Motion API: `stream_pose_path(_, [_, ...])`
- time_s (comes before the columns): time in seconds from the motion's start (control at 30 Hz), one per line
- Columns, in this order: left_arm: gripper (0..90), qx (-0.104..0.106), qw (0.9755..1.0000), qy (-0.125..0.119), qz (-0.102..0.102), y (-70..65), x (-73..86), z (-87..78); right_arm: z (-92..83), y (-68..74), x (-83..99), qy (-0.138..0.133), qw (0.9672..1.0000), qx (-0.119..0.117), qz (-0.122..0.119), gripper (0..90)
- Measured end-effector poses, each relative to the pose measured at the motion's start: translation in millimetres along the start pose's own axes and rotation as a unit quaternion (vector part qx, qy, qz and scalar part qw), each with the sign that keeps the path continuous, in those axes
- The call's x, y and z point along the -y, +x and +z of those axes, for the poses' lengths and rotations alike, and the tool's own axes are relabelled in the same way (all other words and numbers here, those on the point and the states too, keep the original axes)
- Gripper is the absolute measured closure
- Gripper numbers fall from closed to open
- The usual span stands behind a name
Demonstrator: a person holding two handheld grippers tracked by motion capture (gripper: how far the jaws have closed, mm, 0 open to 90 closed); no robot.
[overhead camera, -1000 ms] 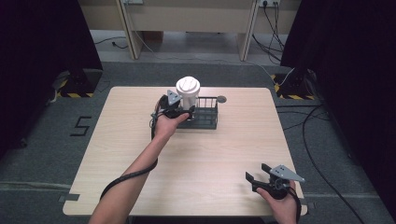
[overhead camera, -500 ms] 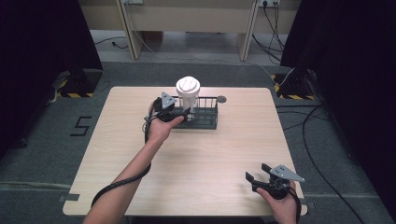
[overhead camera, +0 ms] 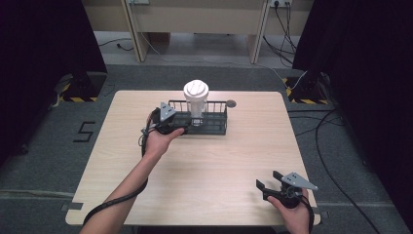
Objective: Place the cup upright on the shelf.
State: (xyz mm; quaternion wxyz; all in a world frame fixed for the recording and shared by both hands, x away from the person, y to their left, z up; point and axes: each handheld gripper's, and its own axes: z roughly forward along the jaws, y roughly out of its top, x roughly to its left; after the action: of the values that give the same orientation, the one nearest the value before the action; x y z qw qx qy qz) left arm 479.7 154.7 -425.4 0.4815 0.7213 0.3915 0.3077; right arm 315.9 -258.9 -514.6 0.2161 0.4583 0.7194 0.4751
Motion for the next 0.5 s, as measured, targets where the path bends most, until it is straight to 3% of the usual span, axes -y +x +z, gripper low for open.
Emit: stream_pose_path(0.5, [14.5, 0.007, 1.0000, -0.006, -0.005, 3.7, 19.7, -36.9, 0.1, -0.9, -0.1, 0.000, 1.0000, 0.001, 0.003, 20.0])
